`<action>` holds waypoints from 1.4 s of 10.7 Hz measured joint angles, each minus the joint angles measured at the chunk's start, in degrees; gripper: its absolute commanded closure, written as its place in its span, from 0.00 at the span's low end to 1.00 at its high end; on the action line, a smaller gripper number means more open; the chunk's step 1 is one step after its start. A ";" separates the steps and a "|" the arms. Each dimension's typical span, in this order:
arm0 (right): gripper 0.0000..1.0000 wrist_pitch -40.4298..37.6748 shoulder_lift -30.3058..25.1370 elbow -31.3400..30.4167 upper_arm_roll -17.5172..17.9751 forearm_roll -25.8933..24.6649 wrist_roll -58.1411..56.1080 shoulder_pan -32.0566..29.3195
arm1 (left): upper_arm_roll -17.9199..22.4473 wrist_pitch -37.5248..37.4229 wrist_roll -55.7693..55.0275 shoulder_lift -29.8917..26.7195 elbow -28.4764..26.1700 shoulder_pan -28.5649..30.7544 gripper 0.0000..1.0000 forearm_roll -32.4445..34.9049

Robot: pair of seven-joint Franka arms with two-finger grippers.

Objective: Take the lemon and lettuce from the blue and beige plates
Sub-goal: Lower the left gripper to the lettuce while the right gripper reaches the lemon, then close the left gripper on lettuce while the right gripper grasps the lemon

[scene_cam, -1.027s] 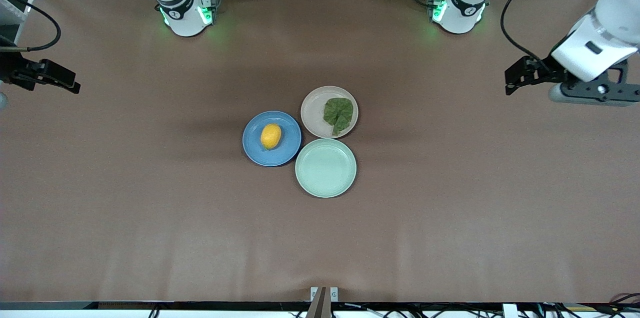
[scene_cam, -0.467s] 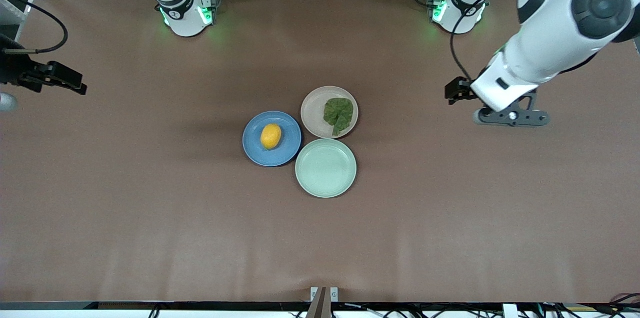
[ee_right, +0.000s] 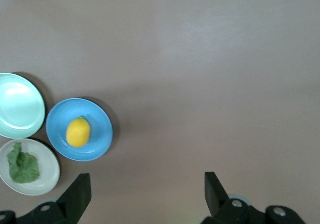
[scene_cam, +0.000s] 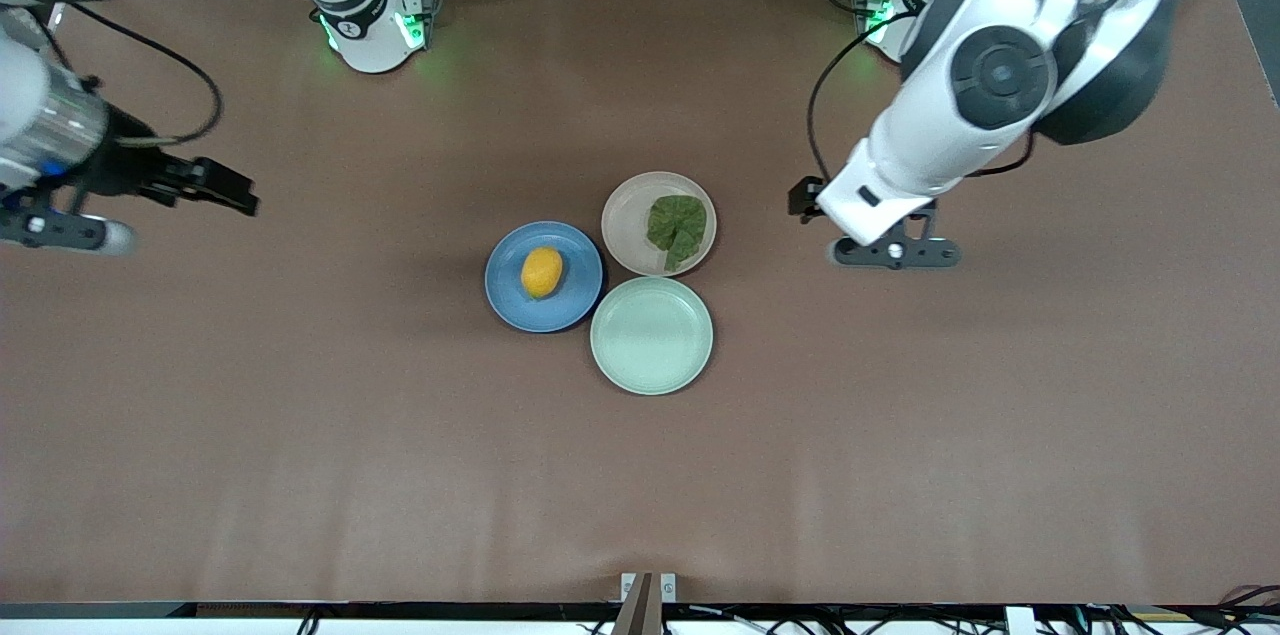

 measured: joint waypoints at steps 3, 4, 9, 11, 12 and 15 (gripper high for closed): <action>0.00 8.78 1.46 -6.51 5.56 0.00 7.62 0.27 | -0.02 3.05 -9.23 4.76 -0.22 -5.21 0.00 1.54; 0.00 10.85 2.60 -7.50 7.12 0.00 9.39 0.38 | -0.03 3.77 -11.89 6.62 -0.30 -6.98 0.00 2.33; 0.00 27.41 8.58 -15.56 13.40 -0.34 18.20 1.84 | -0.02 10.02 -22.59 16.91 -0.44 -16.32 0.00 7.89; 0.00 30.54 10.56 -17.32 14.86 -2.47 22.55 2.32 | 0.00 13.54 -22.69 19.61 -0.37 -16.91 0.00 8.11; 0.00 31.58 11.63 -17.54 15.36 -3.38 24.69 2.45 | 0.01 15.04 -22.69 20.51 -0.35 -17.22 0.00 8.11; 0.00 33.67 15.02 -17.67 16.59 -5.87 31.25 3.01 | 0.24 17.87 -22.71 23.00 -0.32 -19.77 0.00 9.41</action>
